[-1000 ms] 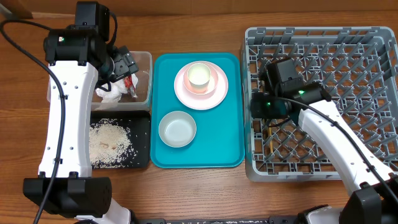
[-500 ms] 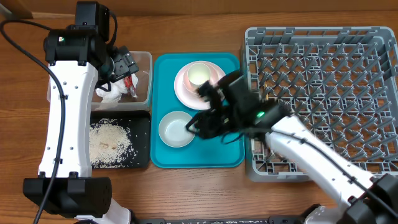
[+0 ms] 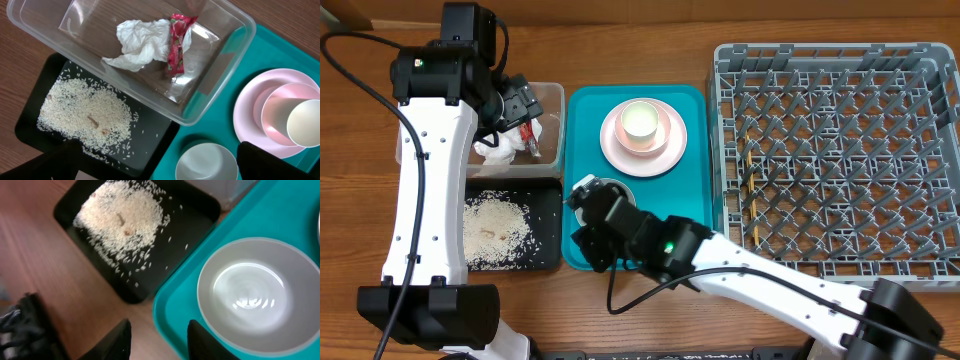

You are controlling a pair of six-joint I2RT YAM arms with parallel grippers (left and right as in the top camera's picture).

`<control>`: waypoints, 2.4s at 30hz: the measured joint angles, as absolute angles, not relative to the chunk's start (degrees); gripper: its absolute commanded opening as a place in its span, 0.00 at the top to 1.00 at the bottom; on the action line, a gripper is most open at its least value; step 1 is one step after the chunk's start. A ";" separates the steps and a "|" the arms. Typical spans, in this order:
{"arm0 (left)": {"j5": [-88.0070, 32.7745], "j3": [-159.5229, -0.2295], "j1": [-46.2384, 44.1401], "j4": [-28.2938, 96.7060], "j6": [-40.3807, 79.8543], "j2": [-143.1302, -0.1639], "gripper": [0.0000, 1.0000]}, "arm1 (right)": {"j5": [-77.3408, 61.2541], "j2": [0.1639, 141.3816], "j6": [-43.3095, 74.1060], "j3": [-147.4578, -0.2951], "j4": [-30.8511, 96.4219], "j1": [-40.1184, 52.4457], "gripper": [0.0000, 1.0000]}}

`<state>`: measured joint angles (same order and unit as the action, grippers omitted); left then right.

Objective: Sort waste into correct bins and load items into the dishwasher
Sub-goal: 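Move the right gripper left to the white bowl on the teal tray, then close the right gripper on the white bowl rim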

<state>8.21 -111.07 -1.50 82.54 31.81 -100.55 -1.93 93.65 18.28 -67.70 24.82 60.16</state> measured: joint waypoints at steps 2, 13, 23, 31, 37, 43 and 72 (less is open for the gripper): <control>8.21 -111.07 -1.50 82.54 31.81 -100.55 0.00 | -0.36 95.35 18.24 -67.70 23.31 60.69 0.60; 8.21 -111.07 -1.50 82.54 31.81 -100.57 0.00 | 3.29 105.58 16.91 -67.68 19.11 60.75 0.50; 8.21 -111.07 -1.50 82.54 31.81 -100.57 0.00 | 5.54 105.78 16.45 -67.68 22.31 60.75 0.50; 8.21 -111.07 -1.50 82.54 31.81 -100.57 0.00 | 7.16 105.78 16.43 -67.68 25.85 60.75 0.50; 8.21 -111.07 -1.50 82.54 31.81 -100.57 0.00 | 11.60 105.78 16.45 -67.68 30.28 60.73 0.51; 8.21 -111.07 -1.50 82.54 31.81 -100.55 0.00 | 12.91 105.78 18.02 -67.68 34.24 59.94 0.51; 8.21 -111.07 -1.50 82.52 31.81 -100.57 0.00 | 10.96 105.78 26.48 -69.12 41.06 55.90 0.57</control>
<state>8.21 -111.07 -1.50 82.52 31.81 -100.57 10.96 105.78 26.48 -69.12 41.06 55.90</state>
